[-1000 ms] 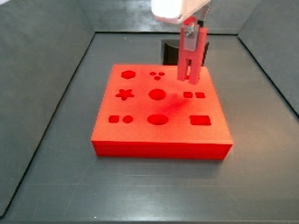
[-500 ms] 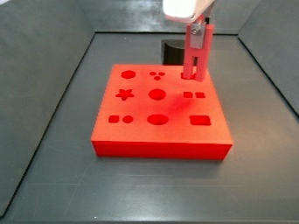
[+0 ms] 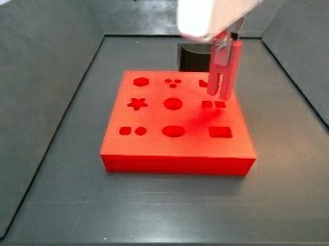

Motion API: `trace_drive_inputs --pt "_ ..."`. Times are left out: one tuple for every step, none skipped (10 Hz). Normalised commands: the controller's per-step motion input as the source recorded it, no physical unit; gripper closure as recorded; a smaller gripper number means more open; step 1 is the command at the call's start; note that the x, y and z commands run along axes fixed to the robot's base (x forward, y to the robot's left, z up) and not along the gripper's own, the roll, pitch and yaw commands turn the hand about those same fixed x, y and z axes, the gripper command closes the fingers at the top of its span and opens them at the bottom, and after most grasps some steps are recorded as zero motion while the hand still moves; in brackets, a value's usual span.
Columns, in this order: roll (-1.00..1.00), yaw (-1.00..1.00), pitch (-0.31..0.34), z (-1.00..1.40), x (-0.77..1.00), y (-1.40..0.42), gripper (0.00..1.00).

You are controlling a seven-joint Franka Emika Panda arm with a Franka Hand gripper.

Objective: Insert the double-square object.

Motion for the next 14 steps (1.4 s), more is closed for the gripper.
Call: trace_drive_inputs --pt "0.04 -0.96 0.159 0.0 -0.09 0.0 1.0" --pt "0.01 -0.95 0.181 0.03 -0.07 0.0 1.0" --pt "0.0 -0.94 0.187 0.07 -0.06 0.0 1.0" --pt "0.0 -0.94 0.177 0.17 -0.05 0.0 1.0" --pt "0.0 -0.92 0.191 0.17 -0.05 0.0 1.0" --pt "0.0 -0.88 0.221 0.21 -0.03 0.01 1.0" --pt "0.0 -0.82 0.281 0.23 -0.02 0.04 1.0" --pt "0.0 -0.81 0.277 0.21 -0.01 0.07 1.0" --pt "0.02 -0.75 0.249 0.1 0.0 0.17 1.0" --pt "0.05 -0.69 0.229 0.0 0.03 0.22 1.0" --pt "0.07 -0.7 0.18 0.0 0.08 0.25 1.0" --pt "0.05 -0.72 0.196 0.0 0.04 0.23 1.0" --pt "0.02 -0.77 0.213 0.09 0.0 0.17 1.0" --pt "0.0 -0.9 0.171 0.18 0.0 0.02 1.0"
